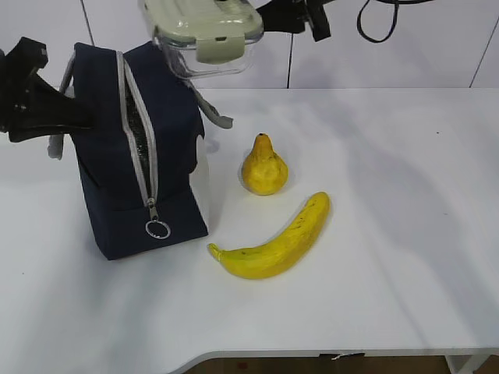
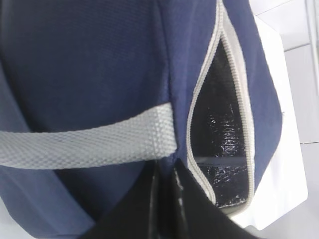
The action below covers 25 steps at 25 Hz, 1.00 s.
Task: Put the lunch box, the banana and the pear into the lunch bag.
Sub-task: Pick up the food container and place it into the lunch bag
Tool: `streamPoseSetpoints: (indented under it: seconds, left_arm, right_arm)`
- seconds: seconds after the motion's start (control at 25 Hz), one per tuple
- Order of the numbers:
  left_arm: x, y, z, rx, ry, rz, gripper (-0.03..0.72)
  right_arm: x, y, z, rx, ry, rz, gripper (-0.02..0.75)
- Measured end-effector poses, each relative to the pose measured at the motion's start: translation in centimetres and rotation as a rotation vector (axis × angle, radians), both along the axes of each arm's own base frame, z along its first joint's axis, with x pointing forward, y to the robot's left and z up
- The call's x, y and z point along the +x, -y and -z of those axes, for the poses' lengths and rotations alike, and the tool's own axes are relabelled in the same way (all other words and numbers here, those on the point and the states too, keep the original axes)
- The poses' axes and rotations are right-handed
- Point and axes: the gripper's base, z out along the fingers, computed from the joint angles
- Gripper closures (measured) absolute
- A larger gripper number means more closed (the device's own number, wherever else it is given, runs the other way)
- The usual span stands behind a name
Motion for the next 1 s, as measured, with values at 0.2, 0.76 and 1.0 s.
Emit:
streamPoseSetpoints:
  seconds: [0.2, 0.76, 1.0]
  left_arm:
    - [-0.1, 0.3, 0.0, 0.0, 0.0, 0.01, 0.687]
    - [-0.5, 2.3, -0.1, -0.021, -0.001, 0.063, 0.688]
    - [-0.5, 2.3, -0.2, -0.029, 0.0, 0.059, 0.688]
  right_arm:
    - [-0.7, -2.9, -0.2, -0.003, 0.012, -0.017, 0.383]
    - [-1.0, -5.4, 1.6, -0.287, 0.166, 0.012, 0.383]
    - [-1.1, -6.0, 2.0, -0.405, 0.319, -0.06, 0.383]
